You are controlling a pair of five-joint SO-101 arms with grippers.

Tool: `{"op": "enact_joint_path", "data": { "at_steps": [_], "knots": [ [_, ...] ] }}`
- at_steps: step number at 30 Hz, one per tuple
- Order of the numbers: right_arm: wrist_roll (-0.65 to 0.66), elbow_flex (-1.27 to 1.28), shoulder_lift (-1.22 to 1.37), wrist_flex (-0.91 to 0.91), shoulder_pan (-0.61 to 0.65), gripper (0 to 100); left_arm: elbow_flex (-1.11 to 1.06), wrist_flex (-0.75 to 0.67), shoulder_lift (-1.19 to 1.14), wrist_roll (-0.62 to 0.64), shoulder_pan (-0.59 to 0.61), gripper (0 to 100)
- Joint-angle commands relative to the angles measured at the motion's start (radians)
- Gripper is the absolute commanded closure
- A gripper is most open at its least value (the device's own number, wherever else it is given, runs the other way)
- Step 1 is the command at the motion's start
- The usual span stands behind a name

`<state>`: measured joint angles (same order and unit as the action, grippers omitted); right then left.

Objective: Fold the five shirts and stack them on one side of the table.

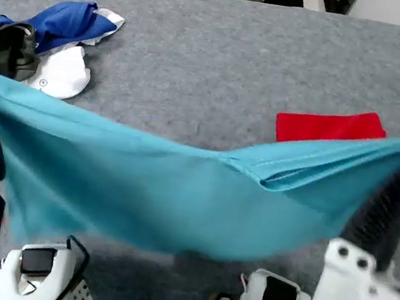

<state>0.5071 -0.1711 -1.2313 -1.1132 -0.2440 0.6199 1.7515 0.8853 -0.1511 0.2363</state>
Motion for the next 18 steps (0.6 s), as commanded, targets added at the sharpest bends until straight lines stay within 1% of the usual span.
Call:
{"op": "enact_joint_path", "data": {
  "at_steps": [1, 7, 11, 16, 18],
  "knots": [
    [-0.018, -0.073, -0.01, 0.031, -0.084, 99.4, -0.018, 0.006, 0.081, -0.006, 0.006, 98],
    [-0.028, -0.159, -0.005, 0.051, -0.09, 99.4, -0.051, 0.006, 0.134, -0.008, 0.012, 98],
    [-0.068, -0.159, 0.056, 0.199, -0.088, 99.4, -0.181, 0.006, 0.139, -0.011, 0.025, 98],
    [-0.074, -0.166, 0.14, 0.347, -0.081, 99.4, -0.336, 0.006, 0.139, -0.003, 0.153, 98],
    [-0.074, -0.166, 0.16, 0.388, -0.045, 99.4, -0.382, 0.006, 0.14, -0.003, 0.201, 98]
  ]
}}
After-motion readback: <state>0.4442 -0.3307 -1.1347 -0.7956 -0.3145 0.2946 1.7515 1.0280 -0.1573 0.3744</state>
